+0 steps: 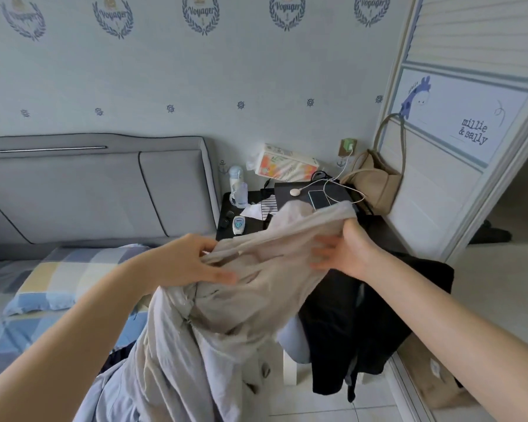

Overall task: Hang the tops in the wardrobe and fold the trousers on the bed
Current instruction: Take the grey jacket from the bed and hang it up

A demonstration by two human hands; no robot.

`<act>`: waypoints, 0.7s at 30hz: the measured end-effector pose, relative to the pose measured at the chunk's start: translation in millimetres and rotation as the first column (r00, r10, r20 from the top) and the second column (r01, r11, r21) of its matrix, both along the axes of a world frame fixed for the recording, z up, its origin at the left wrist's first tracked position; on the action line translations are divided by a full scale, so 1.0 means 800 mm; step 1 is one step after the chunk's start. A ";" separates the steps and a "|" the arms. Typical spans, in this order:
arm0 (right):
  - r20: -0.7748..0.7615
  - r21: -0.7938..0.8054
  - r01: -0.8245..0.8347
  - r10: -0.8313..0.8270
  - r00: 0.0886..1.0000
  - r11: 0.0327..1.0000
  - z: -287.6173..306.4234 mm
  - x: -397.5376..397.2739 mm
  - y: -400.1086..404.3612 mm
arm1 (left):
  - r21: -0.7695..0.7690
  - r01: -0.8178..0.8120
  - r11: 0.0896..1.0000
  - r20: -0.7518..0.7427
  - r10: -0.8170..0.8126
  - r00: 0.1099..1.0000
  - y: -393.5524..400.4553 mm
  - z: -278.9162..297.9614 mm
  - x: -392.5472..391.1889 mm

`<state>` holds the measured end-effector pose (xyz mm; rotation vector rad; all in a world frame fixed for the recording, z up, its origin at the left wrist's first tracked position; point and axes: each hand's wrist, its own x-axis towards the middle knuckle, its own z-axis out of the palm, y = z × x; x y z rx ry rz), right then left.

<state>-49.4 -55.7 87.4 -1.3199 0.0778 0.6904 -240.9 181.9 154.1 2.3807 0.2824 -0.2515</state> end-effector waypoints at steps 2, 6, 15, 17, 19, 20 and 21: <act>0.427 -0.303 0.242 -0.096 0.899 0.922 -0.001 0.003 -0.005 | 0.179 0.046 0.983 -0.079 -0.032 0.996 -0.003 -0.008 0.000; 0.383 -0.637 0.025 0.288 0.878 0.770 -0.006 -0.004 -0.022 | 0.264 -0.100 0.959 0.038 0.093 0.995 -0.005 -0.022 0.013; 0.526 -0.661 -0.275 0.693 0.493 0.698 -0.002 -0.107 0.003 | -0.688 -0.134 0.713 0.137 0.309 0.941 -0.081 -0.012 0.045; 0.551 -0.704 -0.102 0.632 0.545 0.703 -0.014 -0.108 0.003 | -0.771 -0.067 0.633 0.154 0.287 0.945 -0.096 -0.001 0.050; 0.540 -0.714 0.015 0.536 0.649 0.700 -0.019 -0.095 -0.009 | -0.757 -0.014 0.653 0.200 0.252 0.947 -0.103 0.008 0.053; 0.529 -0.686 0.033 0.467 0.708 0.727 -0.017 -0.083 -0.025 | -0.669 -0.001 0.743 0.249 0.226 0.942 -0.104 0.012 0.056; 0.501 -0.640 0.025 0.392 0.772 0.768 -0.013 -0.074 -0.041 | -0.500 -0.005 0.866 0.300 0.179 0.937 -0.102 0.013 0.059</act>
